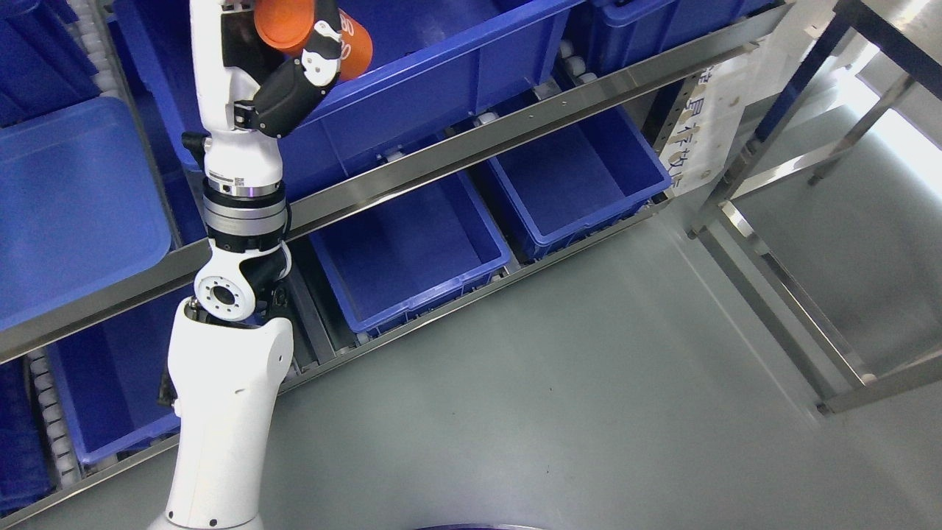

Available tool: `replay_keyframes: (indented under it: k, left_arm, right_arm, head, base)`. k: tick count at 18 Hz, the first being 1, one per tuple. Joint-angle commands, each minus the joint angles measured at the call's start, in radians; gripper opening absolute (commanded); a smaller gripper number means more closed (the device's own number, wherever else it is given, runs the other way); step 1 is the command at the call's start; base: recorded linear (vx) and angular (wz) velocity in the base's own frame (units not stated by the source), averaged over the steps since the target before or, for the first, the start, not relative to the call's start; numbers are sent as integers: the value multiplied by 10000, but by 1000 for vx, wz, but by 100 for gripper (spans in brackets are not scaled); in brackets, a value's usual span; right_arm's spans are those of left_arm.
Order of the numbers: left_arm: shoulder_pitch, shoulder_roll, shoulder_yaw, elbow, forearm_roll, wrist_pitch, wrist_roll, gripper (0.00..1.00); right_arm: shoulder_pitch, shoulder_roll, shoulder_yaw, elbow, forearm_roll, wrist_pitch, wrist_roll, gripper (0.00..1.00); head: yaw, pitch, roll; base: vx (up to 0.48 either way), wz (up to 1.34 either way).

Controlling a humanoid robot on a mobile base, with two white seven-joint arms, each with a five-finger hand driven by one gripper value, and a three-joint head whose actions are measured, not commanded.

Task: Grab orange capacitor from left shelf to right desk
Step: 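Carry the capacitor in the left hand while turning toward the steel table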

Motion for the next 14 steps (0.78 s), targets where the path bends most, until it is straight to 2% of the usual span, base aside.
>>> replay_keyframes:
  k: [1, 7, 12, 14]
  left_arm:
    - [50, 174, -1996, -226, 0, -303, -40, 1]
    - [279, 174, -3272, -226, 0, -812, -55, 1]
    - [1015, 174, -3442, -226, 0, -843, -131, 1]
    - [1047, 174, -3868, -195, 0, -843, -178, 1]
  right_arm:
    - [191, -174, -122, -176, 32, -40, 5, 100]
    - [191, -174, -122, -176, 32, -55, 5, 100]
    - [191, -174, -122, -176, 32, -55, 5, 100]
    - [191, -174, -122, -176, 32, -40, 5, 100]
  head:
    - [0, 0, 0]
    - [0, 0, 0]
    - [0, 0, 0]
    - [0, 0, 0]
  base:
    - [3, -265]
    - [17, -518]
    - [51, -456]
    - [65, -414]
